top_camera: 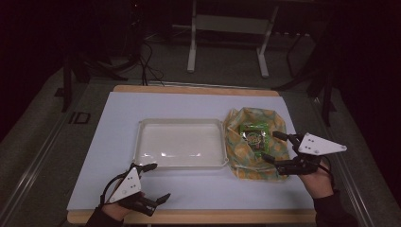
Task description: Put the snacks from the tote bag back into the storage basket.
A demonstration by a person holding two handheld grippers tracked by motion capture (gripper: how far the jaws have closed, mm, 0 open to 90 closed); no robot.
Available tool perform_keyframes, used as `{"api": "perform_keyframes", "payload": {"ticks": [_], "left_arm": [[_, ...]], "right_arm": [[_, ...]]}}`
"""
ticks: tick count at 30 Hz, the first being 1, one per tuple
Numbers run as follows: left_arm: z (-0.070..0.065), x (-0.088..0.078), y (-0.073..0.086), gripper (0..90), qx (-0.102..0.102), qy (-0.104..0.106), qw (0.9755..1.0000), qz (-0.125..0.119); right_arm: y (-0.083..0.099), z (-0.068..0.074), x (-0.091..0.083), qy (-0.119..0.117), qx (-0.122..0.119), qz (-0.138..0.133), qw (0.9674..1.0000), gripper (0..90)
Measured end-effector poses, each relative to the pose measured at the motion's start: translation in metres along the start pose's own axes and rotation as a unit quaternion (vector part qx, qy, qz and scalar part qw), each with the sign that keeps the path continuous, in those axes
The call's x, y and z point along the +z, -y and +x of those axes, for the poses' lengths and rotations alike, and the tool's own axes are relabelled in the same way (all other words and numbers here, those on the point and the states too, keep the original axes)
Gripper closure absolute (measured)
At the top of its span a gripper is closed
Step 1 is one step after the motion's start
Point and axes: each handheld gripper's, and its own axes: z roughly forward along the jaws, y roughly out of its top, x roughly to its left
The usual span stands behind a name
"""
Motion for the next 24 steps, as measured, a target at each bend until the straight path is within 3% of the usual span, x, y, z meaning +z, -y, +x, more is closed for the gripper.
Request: {"api": "perform_keyframes", "payload": {"ticks": [11, 24], "left_arm": [[0.0, 0.0, 0.0, 1.1, 0.0, 0.002, 1.0, 0.001], [0.0, 0.001, 0.0, 1.1, 0.002, 0.004, 1.0, 0.004]], "right_arm": [[-0.005, -0.015, 0.002, 0.034, 0.012, -0.011, 0.9993, 18.8], [-0.001, -0.038, 0.01, 0.059, 0.042, 0.0, 0.9974, 18.8]]}}
